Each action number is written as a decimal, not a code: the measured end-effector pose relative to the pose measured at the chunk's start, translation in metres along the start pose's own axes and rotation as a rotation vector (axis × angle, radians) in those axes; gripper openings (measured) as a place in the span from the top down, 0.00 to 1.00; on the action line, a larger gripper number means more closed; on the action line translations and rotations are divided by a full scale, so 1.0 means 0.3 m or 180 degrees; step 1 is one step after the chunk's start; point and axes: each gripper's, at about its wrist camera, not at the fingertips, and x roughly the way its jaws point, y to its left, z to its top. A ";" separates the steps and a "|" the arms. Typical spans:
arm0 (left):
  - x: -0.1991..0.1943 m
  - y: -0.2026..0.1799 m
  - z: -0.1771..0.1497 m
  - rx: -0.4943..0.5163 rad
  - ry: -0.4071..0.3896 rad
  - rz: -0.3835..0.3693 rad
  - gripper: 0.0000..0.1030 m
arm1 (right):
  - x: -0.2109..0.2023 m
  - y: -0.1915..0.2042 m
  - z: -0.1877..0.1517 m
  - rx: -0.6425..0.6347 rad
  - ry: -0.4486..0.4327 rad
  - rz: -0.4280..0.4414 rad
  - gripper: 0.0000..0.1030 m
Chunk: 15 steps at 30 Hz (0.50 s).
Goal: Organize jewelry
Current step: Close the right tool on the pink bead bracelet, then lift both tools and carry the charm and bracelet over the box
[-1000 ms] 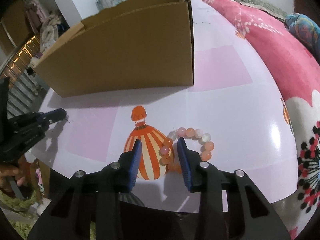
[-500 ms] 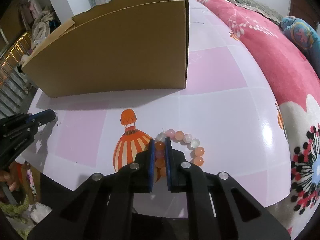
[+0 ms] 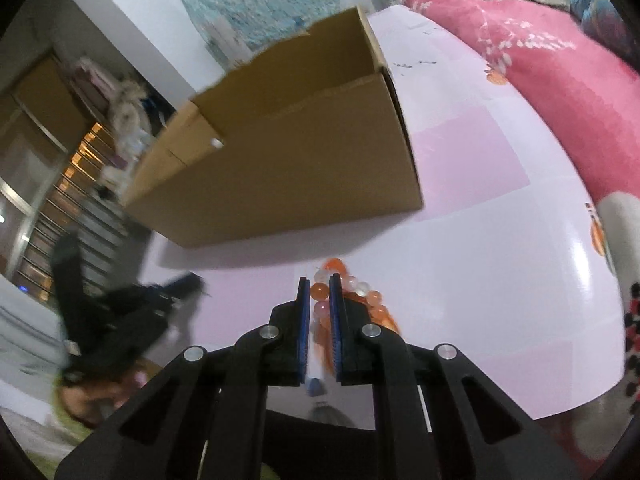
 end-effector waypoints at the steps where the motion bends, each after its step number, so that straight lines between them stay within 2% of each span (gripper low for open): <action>1: 0.000 0.000 0.000 -0.0002 -0.0005 0.0000 0.96 | -0.008 -0.001 0.005 0.0043 -0.0019 0.0086 0.91; 7: -0.081 0.025 -0.010 -0.0100 -0.0260 -0.0111 0.96 | -0.064 0.009 0.040 0.0208 -0.0142 0.0508 0.91; 15: -0.346 0.105 0.028 -0.0083 -0.0768 -0.0398 0.96 | -0.226 0.101 0.132 0.0022 -0.0570 0.0876 0.91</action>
